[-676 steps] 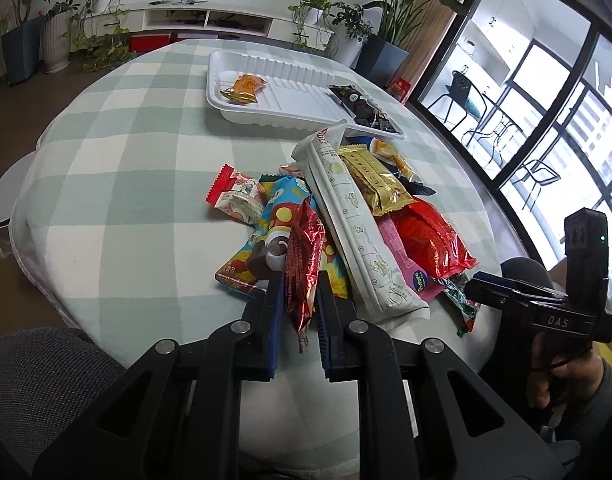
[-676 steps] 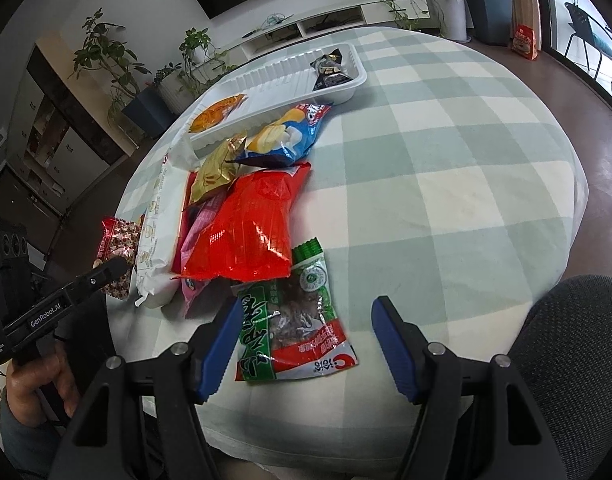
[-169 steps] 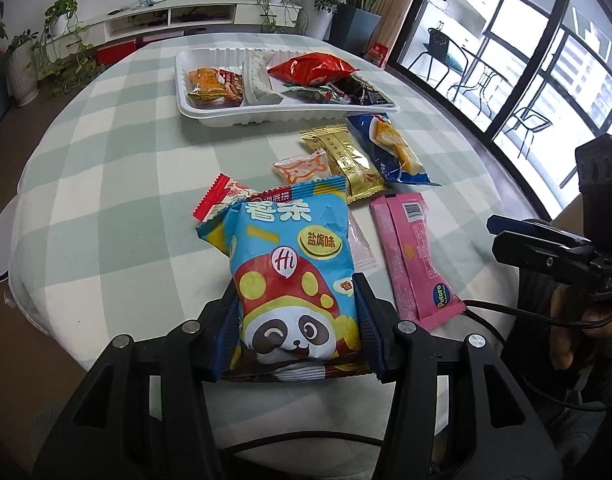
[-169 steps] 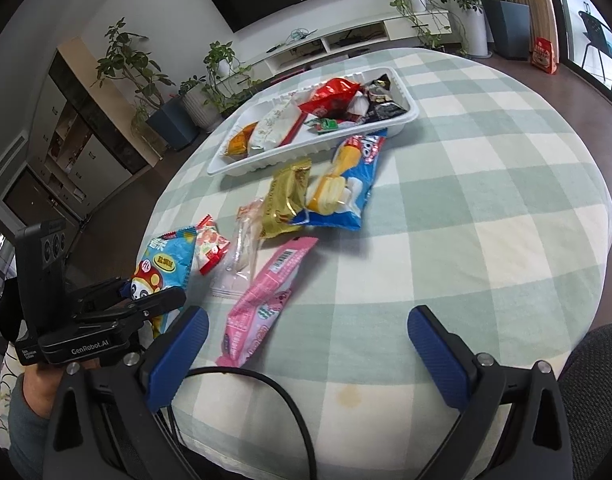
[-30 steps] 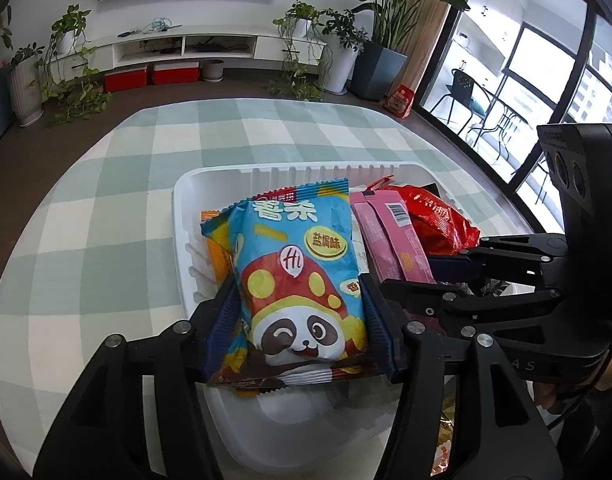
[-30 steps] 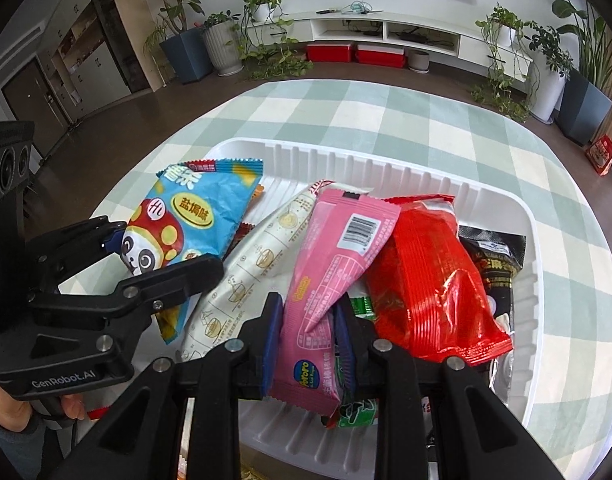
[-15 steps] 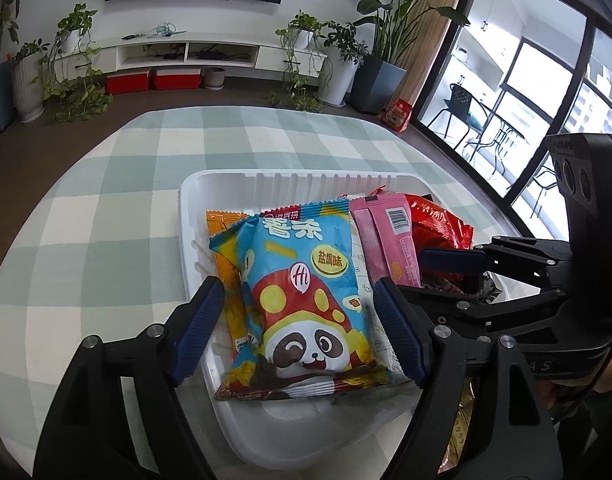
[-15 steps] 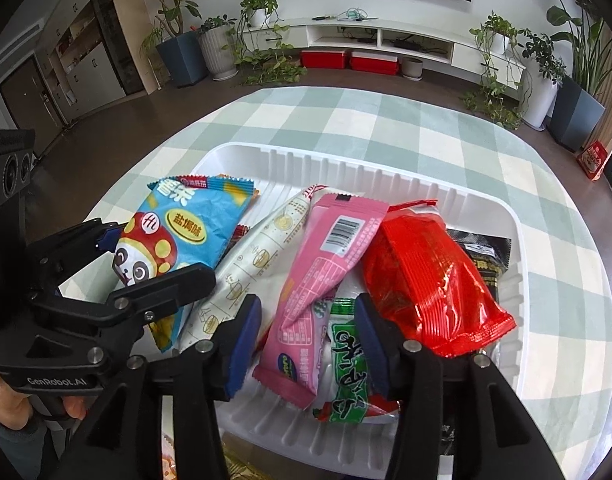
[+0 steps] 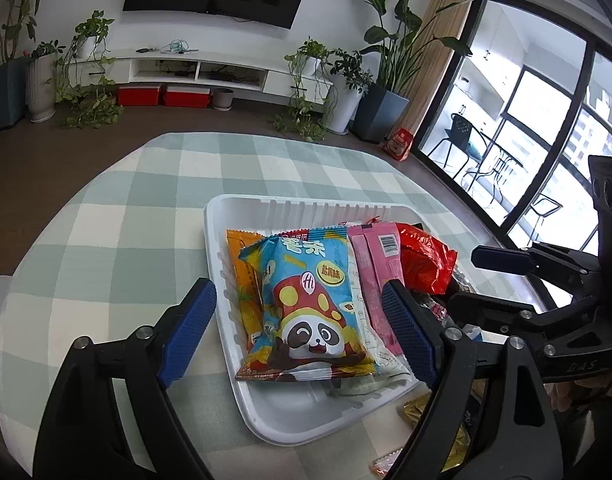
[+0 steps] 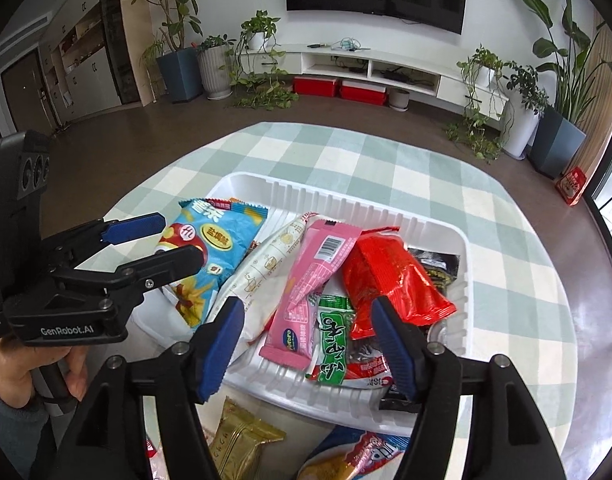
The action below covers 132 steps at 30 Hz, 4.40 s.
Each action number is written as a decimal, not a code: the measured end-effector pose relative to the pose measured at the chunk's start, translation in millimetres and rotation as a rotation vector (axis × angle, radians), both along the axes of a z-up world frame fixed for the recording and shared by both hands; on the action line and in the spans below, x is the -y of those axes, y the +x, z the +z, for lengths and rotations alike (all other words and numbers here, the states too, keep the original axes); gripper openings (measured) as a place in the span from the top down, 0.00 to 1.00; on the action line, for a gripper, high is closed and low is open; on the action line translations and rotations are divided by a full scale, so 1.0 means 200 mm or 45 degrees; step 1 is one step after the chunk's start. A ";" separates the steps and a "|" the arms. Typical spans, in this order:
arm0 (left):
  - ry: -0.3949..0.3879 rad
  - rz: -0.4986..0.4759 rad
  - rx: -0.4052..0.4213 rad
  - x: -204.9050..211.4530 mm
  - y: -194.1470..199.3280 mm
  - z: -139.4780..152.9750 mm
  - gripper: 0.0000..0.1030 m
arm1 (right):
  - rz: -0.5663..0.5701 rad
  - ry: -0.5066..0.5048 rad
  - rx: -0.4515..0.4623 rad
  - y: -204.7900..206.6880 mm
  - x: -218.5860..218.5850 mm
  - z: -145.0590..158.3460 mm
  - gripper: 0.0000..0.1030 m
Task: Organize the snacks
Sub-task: 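Move both tools back toward the remaining snack pile, then grasp the red-and-white strawberry packet with the left gripper, then grasp the blue-and-white cake packet with the right gripper while the left gripper holds the strawberry packet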
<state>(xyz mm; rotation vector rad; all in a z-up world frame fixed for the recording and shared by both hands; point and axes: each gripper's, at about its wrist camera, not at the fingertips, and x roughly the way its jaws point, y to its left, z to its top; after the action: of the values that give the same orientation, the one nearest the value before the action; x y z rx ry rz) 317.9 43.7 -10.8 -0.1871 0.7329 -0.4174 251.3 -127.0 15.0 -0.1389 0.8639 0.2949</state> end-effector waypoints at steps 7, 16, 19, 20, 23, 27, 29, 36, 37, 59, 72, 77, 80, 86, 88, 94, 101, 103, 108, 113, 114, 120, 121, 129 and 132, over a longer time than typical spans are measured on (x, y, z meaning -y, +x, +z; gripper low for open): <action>-0.054 0.068 0.080 -0.08 -0.13 0.07 0.01 | -0.062 0.080 0.083 -0.14 0.11 0.14 0.16; -0.143 0.216 0.119 -0.24 -0.46 0.07 0.00 | -0.203 0.313 0.117 -0.49 0.35 0.08 0.07; -0.173 0.244 0.077 -0.25 -0.59 0.04 0.00 | -0.250 0.404 0.085 -0.62 0.42 -0.01 0.07; -0.170 0.258 0.057 -0.24 -0.65 0.03 0.00 | -0.268 0.436 0.072 -0.67 0.45 -0.05 0.07; -0.136 0.256 0.016 -0.18 -0.81 -0.01 0.00 | -0.294 0.523 0.032 -0.78 0.50 -0.13 0.07; -0.092 0.249 -0.057 -0.08 -1.00 -0.07 0.00 | -0.331 0.569 0.034 -0.87 0.52 -0.21 0.06; -0.074 0.252 -0.087 -0.03 -1.05 -0.10 0.00 | -0.331 0.575 0.020 -0.90 0.51 -0.25 0.06; -0.011 0.313 -0.158 0.05 -1.07 -0.12 0.00 | -0.318 0.562 0.016 -0.99 0.48 -0.31 0.07; -0.007 0.336 -0.193 0.04 -1.04 -0.12 0.00 | -0.317 0.554 0.014 -0.99 0.48 -0.32 0.06; 0.143 0.304 -0.328 0.19 -0.83 -0.21 0.44 | -0.311 0.629 0.037 -1.02 0.53 -0.33 0.07; 0.395 0.202 -0.263 0.24 -0.78 -0.24 0.59 | -0.323 0.594 0.054 -1.02 0.54 -0.32 0.07; 0.462 0.153 -0.240 0.25 -0.79 -0.25 0.62 | -0.331 0.581 0.049 -1.02 0.53 -0.33 0.07; 0.474 0.126 -0.243 0.25 -0.79 -0.25 0.62 | -0.339 0.581 0.028 -1.00 0.54 -0.33 0.07; 0.436 0.074 -0.234 0.21 -0.81 -0.24 0.67 | -0.360 0.584 -0.011 -0.93 0.55 -0.26 0.07; 0.399 0.063 -0.235 0.19 -0.82 -0.24 0.67 | -0.364 0.582 -0.065 -0.86 0.54 -0.25 0.07; 0.272 0.047 -0.234 0.11 -0.85 -0.24 0.68 | -0.408 0.574 -0.145 -0.63 0.49 -0.23 0.07; 0.221 0.037 -0.225 0.09 -0.86 -0.24 0.68 | -0.445 0.470 -0.294 -0.45 0.43 -0.34 0.19; 0.215 0.033 -0.223 0.08 -0.86 -0.24 0.68 | -0.434 0.444 -0.309 -0.43 0.41 -0.35 0.20; 0.213 0.023 -0.218 0.09 -0.86 -0.24 0.68 | -0.404 0.333 -0.314 -0.41 0.33 -0.38 0.24; 0.209 0.022 -0.218 0.09 -0.86 -0.24 0.68 | -0.377 0.225 -0.299 -0.40 0.29 -0.39 0.26; 0.207 0.021 -0.218 0.09 -0.86 -0.24 0.68 | -0.362 0.190 -0.292 -0.40 0.27 -0.38 0.29; 0.202 0.017 -0.218 0.10 -0.87 -0.24 0.68 | -0.317 0.050 -0.249 -0.42 0.22 -0.39 0.51; 0.201 0.017 -0.218 0.09 -0.87 -0.24 0.68 | -0.315 0.053 -0.249 -0.42 0.23 -0.38 0.57; 0.201 0.015 -0.217 0.09 -0.87 -0.24 0.68 | -0.310 0.087 -0.246 -0.46 0.26 -0.38 0.67; 0.201 0.015 -0.216 0.10 -0.87 -0.24 0.68 | -0.313 0.114 -0.246 -0.49 0.28 -0.38 0.69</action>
<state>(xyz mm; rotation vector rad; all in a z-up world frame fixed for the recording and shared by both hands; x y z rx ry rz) 144.5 24.5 -57.9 -0.0790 0.9276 -0.3333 154.1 -182.1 -61.0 0.0803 1.0467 0.1171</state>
